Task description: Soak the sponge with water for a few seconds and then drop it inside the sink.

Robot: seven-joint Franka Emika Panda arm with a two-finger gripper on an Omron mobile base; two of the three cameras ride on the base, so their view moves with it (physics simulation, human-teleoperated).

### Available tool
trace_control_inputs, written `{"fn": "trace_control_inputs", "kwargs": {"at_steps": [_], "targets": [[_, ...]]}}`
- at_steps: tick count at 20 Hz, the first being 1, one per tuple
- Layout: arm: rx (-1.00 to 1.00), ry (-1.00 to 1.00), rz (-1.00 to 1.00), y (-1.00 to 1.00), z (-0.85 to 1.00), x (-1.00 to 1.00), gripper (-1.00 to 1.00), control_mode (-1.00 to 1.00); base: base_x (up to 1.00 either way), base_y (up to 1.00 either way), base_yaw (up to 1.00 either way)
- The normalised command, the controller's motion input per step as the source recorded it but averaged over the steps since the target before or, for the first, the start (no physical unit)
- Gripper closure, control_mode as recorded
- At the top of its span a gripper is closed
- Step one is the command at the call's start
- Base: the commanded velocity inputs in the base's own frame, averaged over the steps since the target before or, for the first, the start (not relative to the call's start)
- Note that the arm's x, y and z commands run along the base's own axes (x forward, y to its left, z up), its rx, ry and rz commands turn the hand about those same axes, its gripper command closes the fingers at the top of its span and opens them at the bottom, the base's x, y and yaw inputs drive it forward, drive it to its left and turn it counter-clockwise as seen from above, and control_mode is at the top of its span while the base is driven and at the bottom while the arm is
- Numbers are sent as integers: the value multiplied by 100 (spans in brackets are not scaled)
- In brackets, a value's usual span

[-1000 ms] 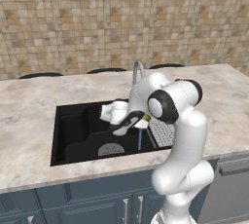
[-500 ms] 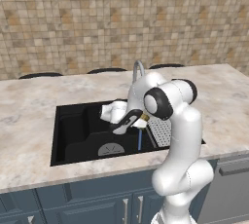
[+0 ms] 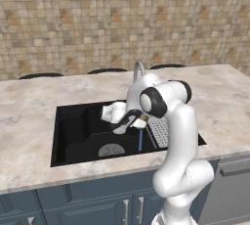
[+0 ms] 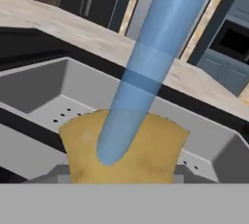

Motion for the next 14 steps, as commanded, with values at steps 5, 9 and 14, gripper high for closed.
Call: {"fn": "trace_control_inputs", "kwargs": {"at_steps": [5,9,14], "targets": [[0,0,0,0,-18,31,100,-100,0,0,0],[0,1,0,0,-7,10,100,-100,0,0,0],[0,1,0,0,0,0,100,-100,0,0,0]]}}
